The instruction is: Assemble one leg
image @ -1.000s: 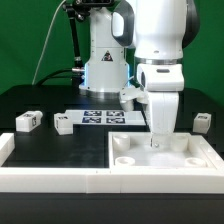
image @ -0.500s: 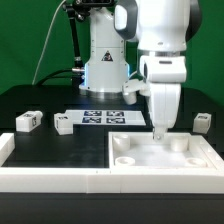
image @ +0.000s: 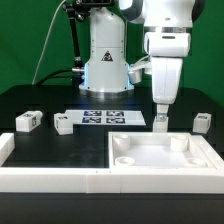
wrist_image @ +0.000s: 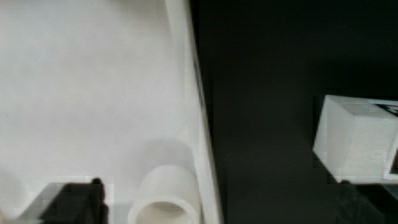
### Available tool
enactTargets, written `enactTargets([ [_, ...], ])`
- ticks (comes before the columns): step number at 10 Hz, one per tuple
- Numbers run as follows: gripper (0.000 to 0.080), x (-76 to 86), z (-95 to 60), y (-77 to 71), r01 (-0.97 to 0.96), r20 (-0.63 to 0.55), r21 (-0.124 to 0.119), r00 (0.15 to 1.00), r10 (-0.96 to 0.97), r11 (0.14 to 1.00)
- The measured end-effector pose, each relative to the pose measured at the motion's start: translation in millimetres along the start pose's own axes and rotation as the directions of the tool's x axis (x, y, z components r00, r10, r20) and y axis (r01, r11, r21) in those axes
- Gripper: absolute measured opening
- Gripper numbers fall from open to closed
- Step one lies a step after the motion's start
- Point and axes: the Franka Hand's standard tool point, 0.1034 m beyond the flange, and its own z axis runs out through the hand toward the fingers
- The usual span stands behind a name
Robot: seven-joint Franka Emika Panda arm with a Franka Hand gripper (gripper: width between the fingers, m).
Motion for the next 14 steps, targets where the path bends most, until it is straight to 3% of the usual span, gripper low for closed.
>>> enactTargets([
  [3,0.0649,1.1,0.1,-0.7,-0.282,-0.004,0.003,0.96,0.282,0.96],
  [4,0.0649,3.2,1.0,-6.9,-0.464,-0.039,0.001,0.885,0.464,0.886],
  [5,0.0649,6.8,4.9,-23.3,-0.62,-0.038,0.021,0.783,0.621,0.784],
  [6,0.0649,13.4,6.1,-29.3,-0.722,-0.033,0.038,0.69,0.723,0.691],
  [10,0.0649,23.0,5.7,-32.7,-0.902,-0.024,0.075,0.425,0.905,0.426],
  [12,0.0649,23.5,9.1,-41.7,-0.974,-0.005,0.098,0.207,0.978,0.206],
  [14,0.0649,39.8,10.4,-61.7,-0.99,0.032,0.116,-0.074,0.997,-0.077],
])
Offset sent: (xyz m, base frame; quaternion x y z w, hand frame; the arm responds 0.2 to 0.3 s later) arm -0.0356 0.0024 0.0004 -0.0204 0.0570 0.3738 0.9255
